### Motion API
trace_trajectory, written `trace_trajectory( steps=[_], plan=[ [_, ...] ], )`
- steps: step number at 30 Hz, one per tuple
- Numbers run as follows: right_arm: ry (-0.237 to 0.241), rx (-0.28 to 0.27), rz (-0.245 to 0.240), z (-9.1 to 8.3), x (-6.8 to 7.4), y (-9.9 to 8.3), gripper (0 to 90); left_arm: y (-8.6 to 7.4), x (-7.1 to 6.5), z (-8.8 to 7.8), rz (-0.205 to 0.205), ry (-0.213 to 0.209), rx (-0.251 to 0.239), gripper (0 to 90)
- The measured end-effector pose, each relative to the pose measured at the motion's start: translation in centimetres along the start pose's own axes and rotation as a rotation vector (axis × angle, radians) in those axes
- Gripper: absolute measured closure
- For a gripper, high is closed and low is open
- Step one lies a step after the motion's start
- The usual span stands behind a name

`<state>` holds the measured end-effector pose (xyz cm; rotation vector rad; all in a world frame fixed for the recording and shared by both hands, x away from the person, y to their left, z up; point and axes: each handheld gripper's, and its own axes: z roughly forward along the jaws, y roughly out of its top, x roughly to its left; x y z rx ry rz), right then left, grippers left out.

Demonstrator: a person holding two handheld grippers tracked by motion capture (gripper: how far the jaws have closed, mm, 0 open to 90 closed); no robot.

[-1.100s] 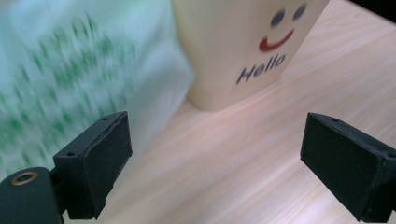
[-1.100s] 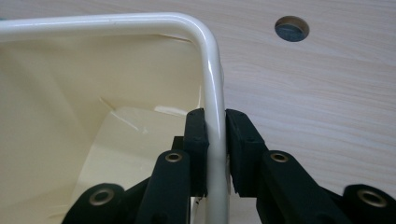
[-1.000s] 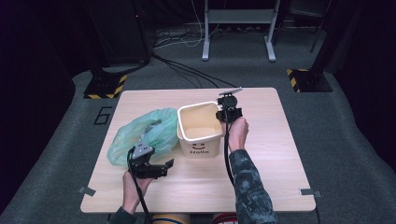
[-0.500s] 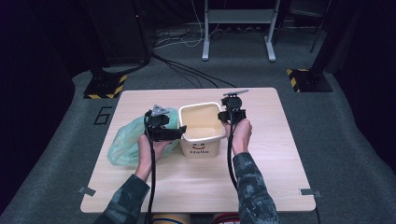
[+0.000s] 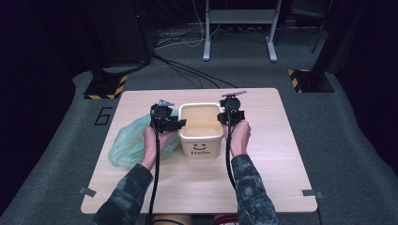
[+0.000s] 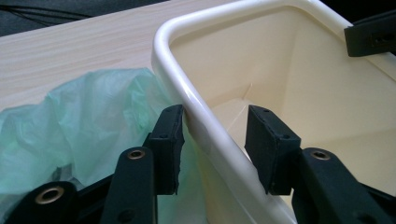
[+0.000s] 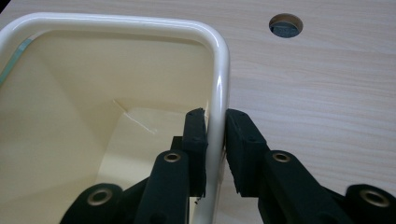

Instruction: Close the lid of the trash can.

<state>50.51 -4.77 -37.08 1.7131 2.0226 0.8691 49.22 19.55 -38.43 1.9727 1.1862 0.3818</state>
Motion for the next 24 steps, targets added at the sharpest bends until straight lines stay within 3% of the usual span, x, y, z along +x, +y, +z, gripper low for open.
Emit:
trace_trajectory(
  steps=[6, 8, 15, 24],
  plan=[
    [0.004, 0.008, -0.025, 0.4, 0.1, 0.2, 76.3, 0.0, 0.9, 0.8, -0.025, -0.017, 0.034, 57.6],
    [0.008, 0.006, -0.031, 0.3, 0.0, 0.1, 75.9, -0.2, 0.9, 0.9, -0.016, -0.017, 0.037, 56.8],
    [0.042, 0.007, -0.038, 0.6, -0.4, -0.5, 74.0, -0.5, 1.0, 1.4, -0.020, -0.022, 0.026, 55.2],
    [0.023, -0.021, -0.049, 1.0, -0.4, -0.2, 74.7, 0.2, 1.3, 2.3, -0.001, 0.002, 0.012, 55.6]
  ],
)
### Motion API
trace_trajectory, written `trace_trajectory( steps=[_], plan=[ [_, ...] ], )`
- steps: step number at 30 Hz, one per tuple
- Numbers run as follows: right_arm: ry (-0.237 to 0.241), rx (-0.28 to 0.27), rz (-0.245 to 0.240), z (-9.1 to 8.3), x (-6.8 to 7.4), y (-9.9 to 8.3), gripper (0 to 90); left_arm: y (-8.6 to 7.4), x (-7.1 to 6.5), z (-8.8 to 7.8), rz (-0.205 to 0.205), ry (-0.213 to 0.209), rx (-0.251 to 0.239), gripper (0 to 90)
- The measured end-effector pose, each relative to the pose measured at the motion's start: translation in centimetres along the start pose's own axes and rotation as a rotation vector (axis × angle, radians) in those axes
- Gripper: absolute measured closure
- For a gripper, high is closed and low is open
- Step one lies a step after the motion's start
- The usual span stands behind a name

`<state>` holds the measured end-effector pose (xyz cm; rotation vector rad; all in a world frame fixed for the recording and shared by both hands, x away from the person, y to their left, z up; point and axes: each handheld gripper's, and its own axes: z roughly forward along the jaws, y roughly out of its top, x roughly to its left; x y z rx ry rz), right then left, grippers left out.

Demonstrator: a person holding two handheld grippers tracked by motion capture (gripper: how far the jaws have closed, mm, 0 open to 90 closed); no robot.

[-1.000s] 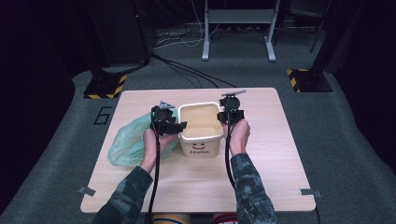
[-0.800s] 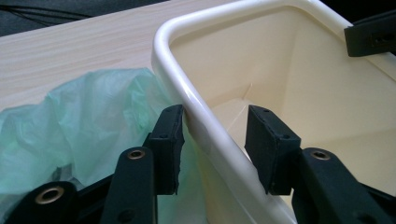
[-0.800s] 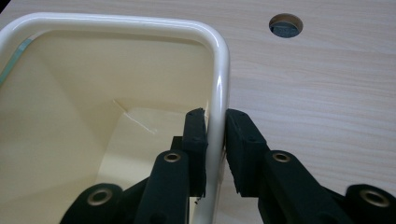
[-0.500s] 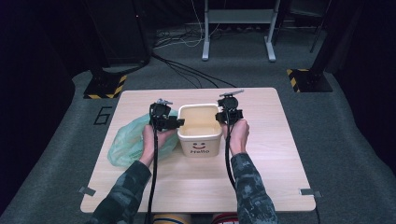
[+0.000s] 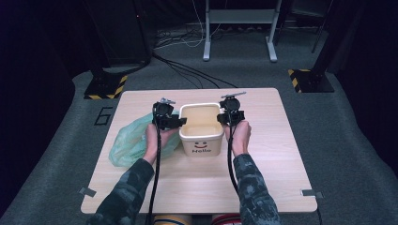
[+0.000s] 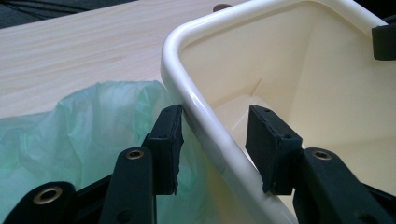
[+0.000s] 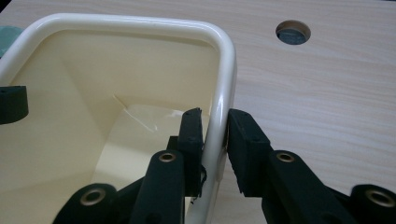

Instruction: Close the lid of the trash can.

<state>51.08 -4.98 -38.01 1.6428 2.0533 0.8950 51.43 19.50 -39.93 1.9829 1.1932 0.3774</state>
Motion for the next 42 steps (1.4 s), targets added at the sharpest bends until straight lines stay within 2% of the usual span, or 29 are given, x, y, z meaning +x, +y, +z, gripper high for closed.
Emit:
trace_trajectory(
  steps=[3, 7, 11, 14, 18, 25, 28, 34, 36, 42],
  plan=[
    [0.004, -0.005, -0.013, 0.0, 0.0, 0.0, 72.9, 0.1, 0.0, 0.0, 0.019, 0.015, 0.006, 54.2],
    [0.017, -0.022, -0.032, -0.4, -0.2, -0.1, 56.5, 0.1, 0.0, -1.0, -0.001, 0.034, -0.005, 34.1],
    [0.036, -0.039, -0.053, -1.1, -0.1, -0.1, 38.6, -0.1, -0.1, -2.5, 0.014, 0.037, -0.024, 16.0],
    [0.087, -0.057, -0.064, -1.9, 0.0, -0.4, 22.5, -0.4, -0.2, -3.9, 0.013, 0.026, -0.044, 10.7],
    [0.103, -0.084, -0.112, -2.9, 0.3, -0.9, 14.5, -1.0, -0.4, -5.1, 0.030, 0.018, -0.047, 6.4],
    [0.127, -0.143, -0.182, -5.3, 0.8, -2.1, 6.0, -2.5, -1.3, -7.3, 0.083, 0.004, -0.072, 0.0],
    [0.143, -0.169, -0.189, -6.2, 0.6, -2.8, 3.5, -3.4, -1.7, -8.4, 0.108, 0.002, -0.091, 0.0],
    [0.129, -0.200, -0.234, -8.2, 0.4, -5.0, 0.0, -5.9, -1.9, -10.7, 0.143, 0.013, -0.122, 0.0],
    [0.123, -0.212, -0.233, -8.7, 0.3, -5.9, 0.0, -6.8, -2.0, -11.1, 0.153, 0.022, -0.119, 0.0],
    [0.097, -0.245, -0.272, -9.4, -0.1, -8.3, 0.0, -9.5, -2.1, -12.1, 0.172, 0.047, -0.131, 0.0]
  ],
)
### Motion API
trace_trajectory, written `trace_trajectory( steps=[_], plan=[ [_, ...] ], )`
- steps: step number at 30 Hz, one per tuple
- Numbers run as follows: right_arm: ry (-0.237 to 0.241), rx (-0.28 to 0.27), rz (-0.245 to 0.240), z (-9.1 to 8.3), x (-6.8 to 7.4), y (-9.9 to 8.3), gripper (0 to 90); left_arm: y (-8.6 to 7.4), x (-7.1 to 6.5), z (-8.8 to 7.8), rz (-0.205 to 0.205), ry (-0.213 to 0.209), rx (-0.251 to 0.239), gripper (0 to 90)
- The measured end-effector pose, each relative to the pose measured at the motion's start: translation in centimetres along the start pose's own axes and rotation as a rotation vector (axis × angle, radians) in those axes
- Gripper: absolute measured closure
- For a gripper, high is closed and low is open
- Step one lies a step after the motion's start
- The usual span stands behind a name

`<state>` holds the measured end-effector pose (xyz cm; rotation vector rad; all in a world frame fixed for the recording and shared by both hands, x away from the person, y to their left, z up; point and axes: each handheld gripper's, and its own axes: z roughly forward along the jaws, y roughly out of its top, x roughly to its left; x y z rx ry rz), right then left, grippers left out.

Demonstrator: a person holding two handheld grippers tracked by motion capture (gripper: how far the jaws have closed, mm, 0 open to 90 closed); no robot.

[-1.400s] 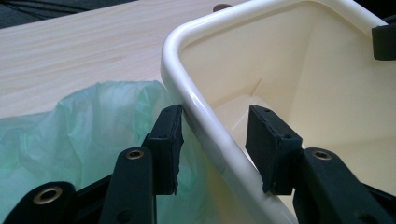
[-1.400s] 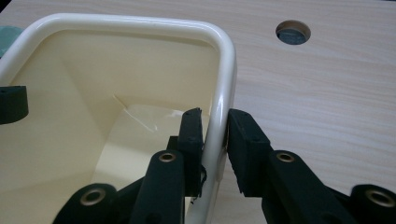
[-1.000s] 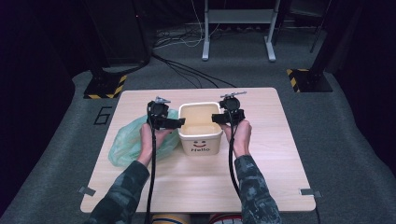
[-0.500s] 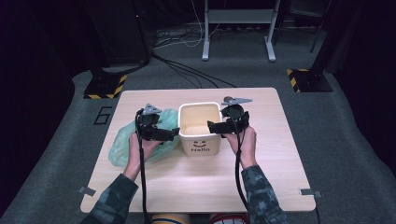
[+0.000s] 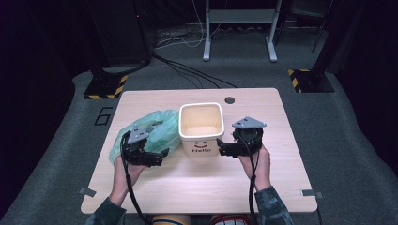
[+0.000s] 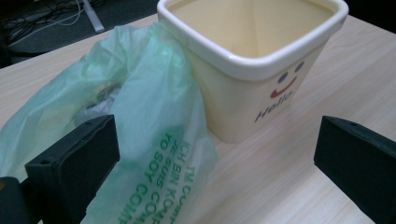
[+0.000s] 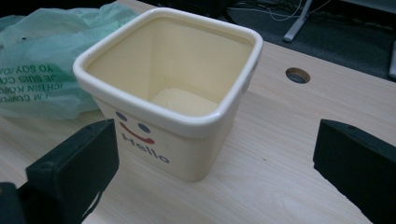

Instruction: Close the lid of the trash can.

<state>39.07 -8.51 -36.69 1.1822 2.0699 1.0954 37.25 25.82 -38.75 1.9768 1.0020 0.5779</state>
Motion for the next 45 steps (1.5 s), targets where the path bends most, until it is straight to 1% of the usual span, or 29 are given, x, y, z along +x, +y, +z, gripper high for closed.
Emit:
trace_trajectory(
  steps=[1, 2, 4, 5, 7, 9, 11, 12, 14, 15, 18, 20, 21, 22, 24, 25, 27, 30, 33, 35, 37, 39, 41, 42, 43, 44, 45],
  plan=[
    [0.001, 0.002, 0.000, -0.1, 0.0, -0.5, 0.0, -0.4, -0.1, -0.2, -0.005, 0.002, -0.011, 0.0],
    [0.006, 0.004, -0.002, -0.1, -0.1, -1.0, 0.0, -0.9, -0.1, -0.5, -0.003, 0.006, -0.012, 0.0],
    [0.016, -0.006, 0.001, -0.1, -0.2, -2.1, 0.0, -1.7, -0.1, -0.7, -0.018, 0.003, -0.015, 0.0],
    [0.017, -0.006, 0.001, -0.1, -0.3, -2.5, 0.0, -2.2, 0.0, -0.8, -0.024, 0.005, -0.013, 0.0],
    [0.012, 0.019, -0.005, 0.0, -0.4, -3.5, 0.0, -3.3, 0.0, -0.8, -0.039, 0.008, -0.006, 0.0],
    [0.006, 0.031, -0.011, 0.1, -0.6, -4.3, 0.0, -4.3, 0.0, -0.8, -0.047, 0.018, 0.002, 0.0],
    [0.009, 0.035, -0.005, 0.2, -0.8, -5.3, 0.0, -5.4, 0.0, -0.8, -0.050, 0.019, 0.016, 0.0],
    [0.001, 0.039, -0.007, 0.2, -0.9, -5.7, 0.0, -6.0, 0.1, -0.7, -0.051, 0.025, 0.025, 0.0],
    [-0.034, 0.041, -0.022, 0.2, -1.1, -6.7, 0.0, -7.2, 0.2, -0.5, -0.055, 0.030, 0.046, 0.0],
    [-0.035, 0.029, -0.023, 0.2, -1.3, -7.1, 0.0, -7.5, 0.2, -0.4, -0.055, 0.032, 0.052, 0.0],
    [-0.029, 0.015, 0.002, 0.3, -1.8, -8.4, 0.0, -9.2, 0.4, -0.1, -0.080, 0.032, 0.067, 0.0],
    [-0.036, 0.018, 0.009, 0.5, -2.1, -9.2, 0.0, -10.1, 0.5, 0.1, -0.085, 0.034, 0.080, 0.0],
    [-0.038, 0.021, 0.020, 0.6, -2.4, -9.8, 0.0, -10.4, 0.5, 0.2, -0.091, 0.033, 0.085, 0.0],
    [-0.044, 0.028, 0.027, 0.7, -2.6, -10.2, 0.0, -10.9, 0.5, 0.3, -0.099, 0.024, 0.081, 0.0],
    [-0.080, 0.042, 0.018, 0.9, -3.0, -11.3, 0.0, -11.5, 0.5, 0.4, -0.104, 0.027, 0.079, 0.0],
    [-0.083, 0.053, 0.021, 1.0, -3.2, -11.8, 0.0, -11.7, 0.5, 0.5, -0.101, 0.028, 0.083, 0.0],
    [-0.079, 0.073, 0.044, 1.2, -3.7, -12.6, 0.0, -12.2, 0.4, 0.7, -0.096, 0.033, 0.089, 0.0],
    [-0.094, 0.091, 0.074, 1.5, -4.4, -14.0, 0.0, -12.8, 0.4, 1.1, -0.088, 0.036, 0.107, 0.0],
    [-0.115, 0.119, 0.080, 1.8, -5.2, -15.2, 0.0, -13.4, 0.5, 1.5, -0.077, 0.041, 0.125, 0.0],
    [-0.125, 0.131, 0.088, 1.9, -5.7, -15.9, 0.0, -13.9, 0.7, 1.8, -0.082, 0.040, 0.131, 0.0],
    [-0.134, 0.146, 0.100, 1.9, -6.1, -16.5, 0.0, -14.3, 1.0, 2.2, -0.088, 0.048, 0.145, 0.0],
    [-0.147, 0.163, 0.105, 2.0, -6.7, -17.1, 0.0, -14.7, 1.4, 2.5, -0.098, 0.045, 0.160, 0.0],
    [-0.152, 0.179, 0.108, 2.2, -7.2, -17.7, 0.0, -15.1, 1.7, 2.7, -0.114, 0.042, 0.157, 0.0],
    [-0.159, 0.198, 0.107, 2.3, -7.4, -18.0, 0.0, -15.2, 1.8, 2.8, -0.116, 0.044, 0.160, 0.0],
    [-0.143, 0.189, 0.110, 2.2, -7.7, -18.2, 0.0, -15.3, 2.0, 2.9, -0.122, 0.050, 0.176, 0.0],
    [-0.139, 0.194, 0.120, 2.1, -7.9, -18.3, 0.0, -15.3, 2.2, 2.9, -0.123, 0.048, 0.182, 0.0],
    [-0.123, 0.200, 0.129, 2.0, -8.2, -18.4, 0.0, -15.3, 2.3, 2.9, -0.123, 0.052, 0.178, 0.0]
  ],
)
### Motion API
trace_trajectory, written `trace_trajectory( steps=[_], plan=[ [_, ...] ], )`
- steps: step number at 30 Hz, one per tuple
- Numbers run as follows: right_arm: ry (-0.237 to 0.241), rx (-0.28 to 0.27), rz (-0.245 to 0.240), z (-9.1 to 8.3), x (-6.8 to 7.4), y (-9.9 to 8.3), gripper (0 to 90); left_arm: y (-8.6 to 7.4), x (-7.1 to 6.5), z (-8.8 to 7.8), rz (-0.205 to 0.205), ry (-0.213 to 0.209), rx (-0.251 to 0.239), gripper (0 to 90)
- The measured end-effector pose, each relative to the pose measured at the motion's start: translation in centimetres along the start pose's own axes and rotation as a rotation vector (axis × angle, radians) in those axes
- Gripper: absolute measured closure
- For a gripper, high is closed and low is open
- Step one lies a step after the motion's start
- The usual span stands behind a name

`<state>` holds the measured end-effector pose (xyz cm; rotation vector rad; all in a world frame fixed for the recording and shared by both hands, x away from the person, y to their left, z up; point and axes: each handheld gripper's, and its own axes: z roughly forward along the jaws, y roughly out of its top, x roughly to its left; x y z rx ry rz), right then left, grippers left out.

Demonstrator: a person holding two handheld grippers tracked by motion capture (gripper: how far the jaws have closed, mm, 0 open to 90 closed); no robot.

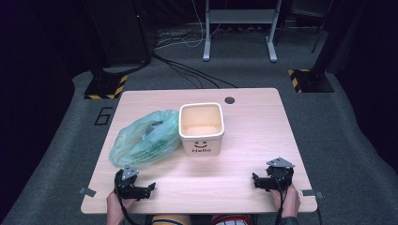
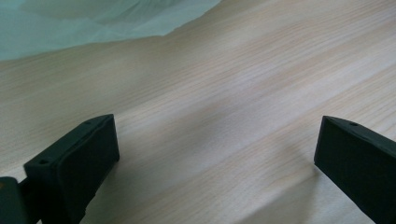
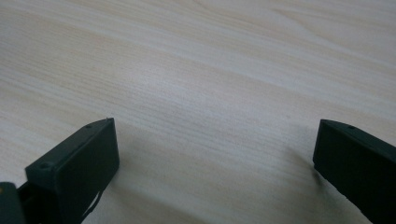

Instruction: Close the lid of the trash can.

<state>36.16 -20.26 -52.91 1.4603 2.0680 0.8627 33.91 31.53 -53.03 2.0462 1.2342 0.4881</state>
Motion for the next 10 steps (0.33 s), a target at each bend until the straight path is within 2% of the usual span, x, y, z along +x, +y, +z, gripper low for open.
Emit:
trace_trajectory(
  steps=[1, 2, 3, 10],
  plan=[
    [0.019, 0.005, 0.000, 0.00, -0.26, -0.04, 0.0, 0.04, 0.08, 0.07, -0.005, 0.004, 0.006, 0.0],
    [0.026, 0.004, -0.007, -0.01, -0.41, -0.06, 0.0, 0.14, 0.06, 0.21, 0.007, 0.029, 0.018, 0.0],
    [0.030, 0.004, -0.007, -0.01, -0.47, -0.08, 0.0, 0.19, 0.11, 0.26, 0.008, 0.029, 0.016, 0.0],
    [0.030, 0.003, -0.007, -0.01, -0.47, -0.09, 0.0, 0.56, 0.14, 0.66, -0.027, 0.063, 0.015, 0.0]
  ],
)
